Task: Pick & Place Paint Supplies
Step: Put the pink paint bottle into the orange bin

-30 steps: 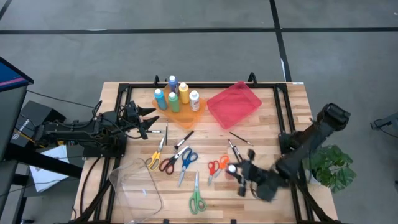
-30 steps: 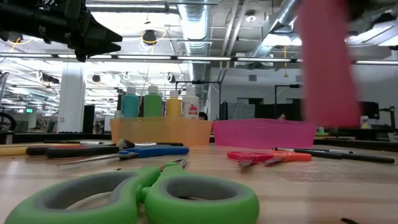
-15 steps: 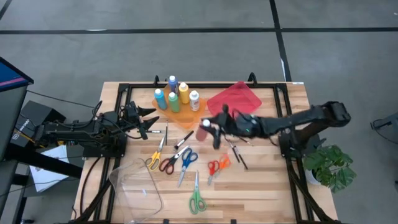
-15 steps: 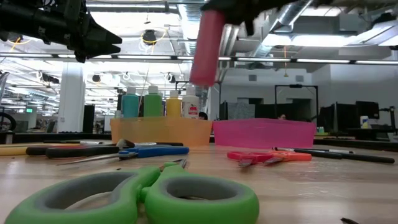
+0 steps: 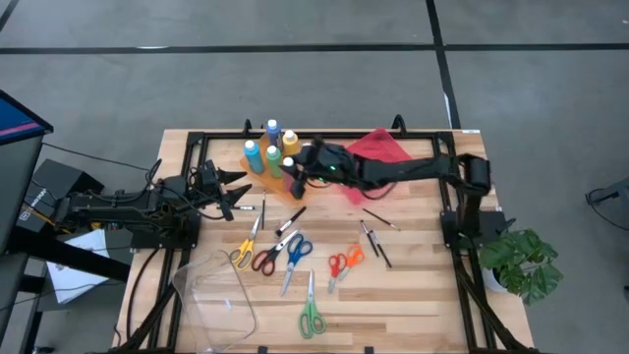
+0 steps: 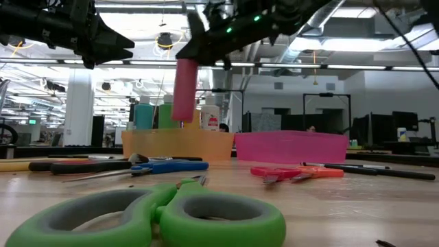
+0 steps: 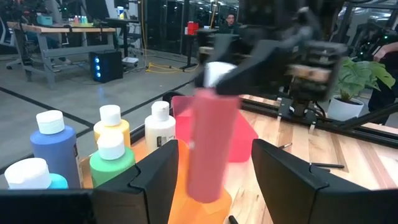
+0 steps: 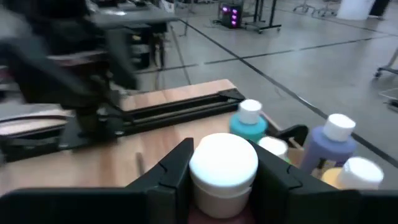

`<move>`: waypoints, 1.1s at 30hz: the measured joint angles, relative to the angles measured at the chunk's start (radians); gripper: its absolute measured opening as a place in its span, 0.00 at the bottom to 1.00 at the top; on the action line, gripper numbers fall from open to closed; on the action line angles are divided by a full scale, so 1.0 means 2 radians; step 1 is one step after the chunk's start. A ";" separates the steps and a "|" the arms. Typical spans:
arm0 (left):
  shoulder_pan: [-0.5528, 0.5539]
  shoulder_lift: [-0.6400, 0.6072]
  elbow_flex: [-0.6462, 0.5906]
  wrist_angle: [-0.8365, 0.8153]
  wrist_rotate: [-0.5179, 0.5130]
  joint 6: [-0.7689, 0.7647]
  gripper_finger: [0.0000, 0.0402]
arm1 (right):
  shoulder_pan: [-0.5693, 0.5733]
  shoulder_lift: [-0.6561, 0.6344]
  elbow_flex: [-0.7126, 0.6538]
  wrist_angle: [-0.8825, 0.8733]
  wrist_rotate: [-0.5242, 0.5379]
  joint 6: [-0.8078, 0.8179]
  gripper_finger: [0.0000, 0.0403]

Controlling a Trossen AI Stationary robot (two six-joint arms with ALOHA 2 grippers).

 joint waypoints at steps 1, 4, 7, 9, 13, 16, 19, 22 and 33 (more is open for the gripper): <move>0.000 0.000 0.000 0.000 0.000 0.000 0.50 | -0.003 0.011 0.012 -0.007 0.000 -0.004 0.27; 0.000 0.000 0.000 0.000 0.000 0.000 0.50 | -0.013 0.042 0.035 -0.022 0.004 -0.008 0.27; 0.000 0.000 0.000 -0.001 0.000 0.000 0.50 | -0.018 0.067 0.043 -0.017 0.014 -0.008 0.27; 0.000 0.000 0.000 -0.001 0.000 0.000 0.50 | -0.021 0.075 0.043 -0.019 0.026 -0.006 0.27; 0.000 0.000 0.000 -0.001 0.000 0.000 0.50 | -0.025 0.096 0.044 -0.008 0.028 0.000 0.27; 0.000 0.000 0.000 -0.001 0.000 0.000 0.50 | -0.029 0.102 0.044 -0.007 0.028 0.000 0.27; 0.000 0.000 0.000 -0.001 0.000 0.000 0.50 | -0.032 0.102 0.044 -0.009 0.028 0.008 0.27; 0.000 0.000 0.000 -0.001 0.000 0.000 0.50 | -0.033 0.102 0.044 -0.013 0.028 0.009 0.28; 0.000 0.000 0.000 -0.001 0.000 0.000 0.50 | -0.034 0.100 0.044 -0.012 0.028 0.018 0.45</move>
